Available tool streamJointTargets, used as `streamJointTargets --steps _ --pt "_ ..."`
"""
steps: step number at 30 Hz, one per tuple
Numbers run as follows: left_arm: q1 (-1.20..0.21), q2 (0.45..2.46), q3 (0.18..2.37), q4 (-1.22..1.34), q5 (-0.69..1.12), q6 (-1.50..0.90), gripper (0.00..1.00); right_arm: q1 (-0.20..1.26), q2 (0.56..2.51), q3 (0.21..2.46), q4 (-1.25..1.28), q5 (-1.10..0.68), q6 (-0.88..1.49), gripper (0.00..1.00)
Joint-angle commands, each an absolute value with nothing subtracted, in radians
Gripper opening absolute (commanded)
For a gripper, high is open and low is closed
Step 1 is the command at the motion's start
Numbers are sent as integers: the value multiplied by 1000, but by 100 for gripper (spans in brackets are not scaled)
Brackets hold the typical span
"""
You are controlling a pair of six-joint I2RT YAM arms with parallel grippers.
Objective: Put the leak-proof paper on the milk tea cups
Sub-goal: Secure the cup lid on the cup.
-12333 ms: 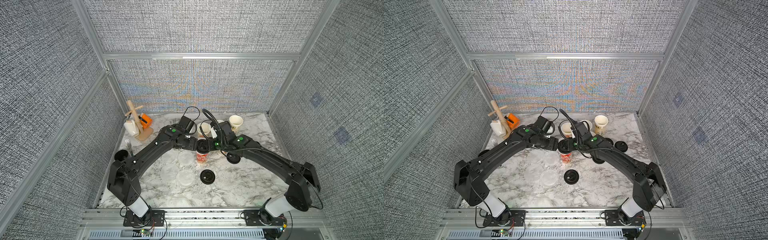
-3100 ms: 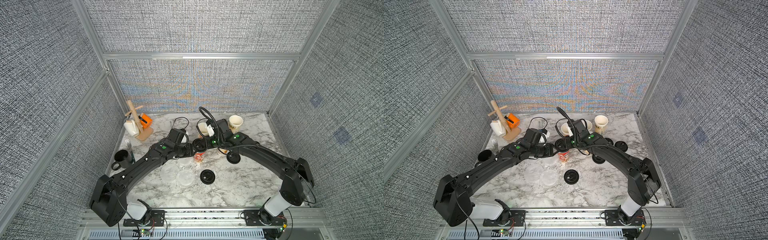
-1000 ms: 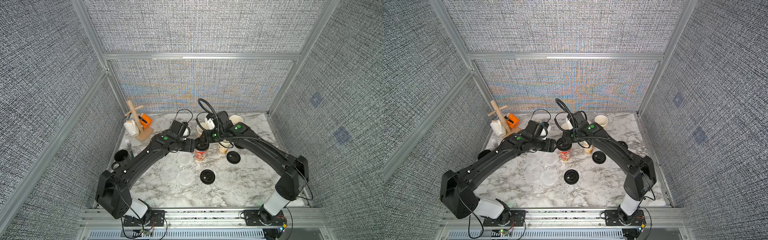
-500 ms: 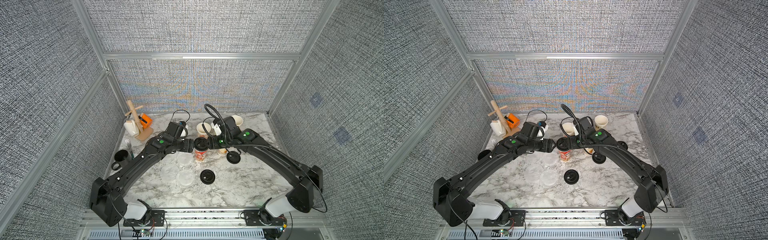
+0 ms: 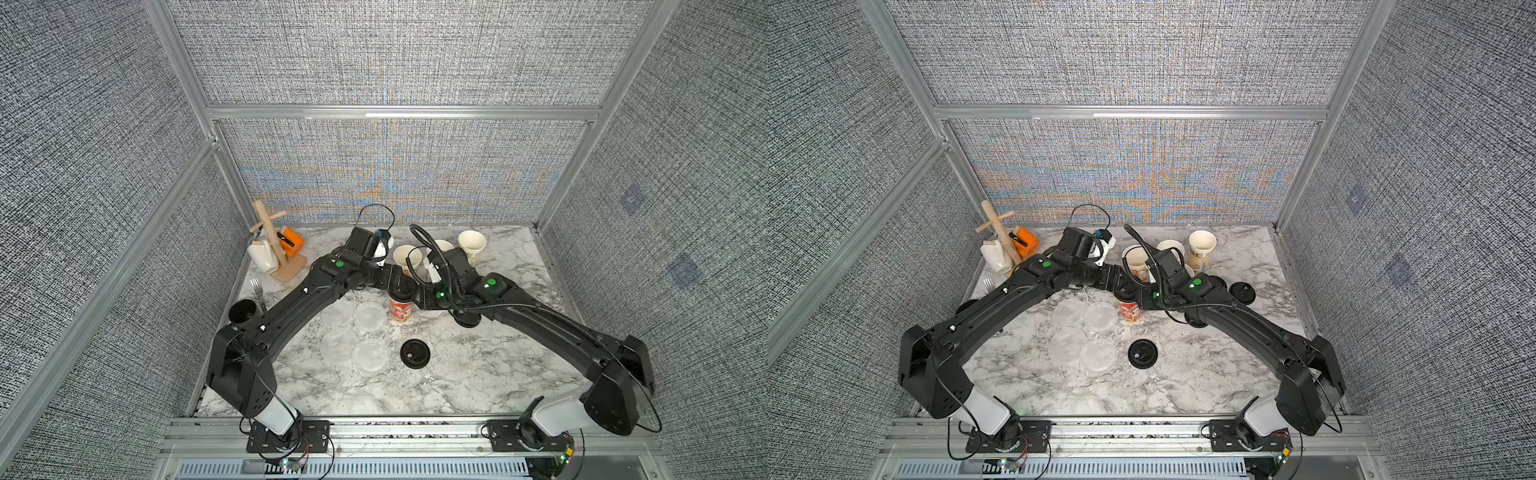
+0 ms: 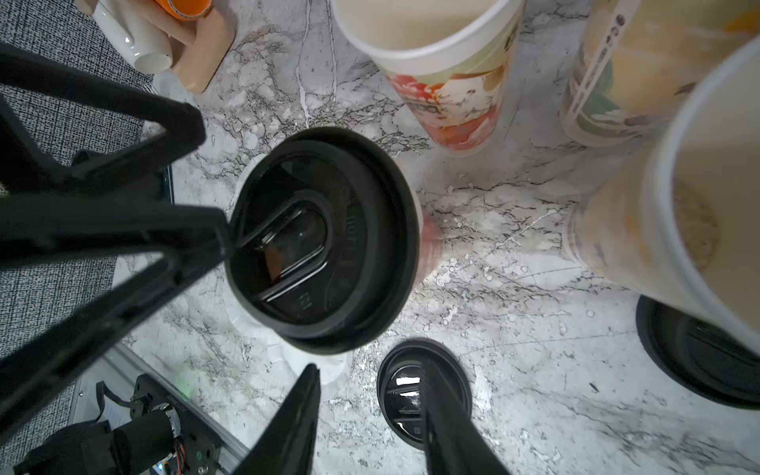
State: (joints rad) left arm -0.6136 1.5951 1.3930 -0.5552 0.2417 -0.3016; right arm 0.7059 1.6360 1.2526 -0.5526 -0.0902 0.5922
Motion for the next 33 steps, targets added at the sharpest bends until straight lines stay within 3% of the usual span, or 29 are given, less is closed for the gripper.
streamJointTargets --steps 1,33 --pt "-614 1606 1397 -568 270 -282 76 706 1643 1256 -504 -92 614 42" --pt "-613 1611 1266 -572 201 -274 76 671 1649 1227 -502 -49 654 34"
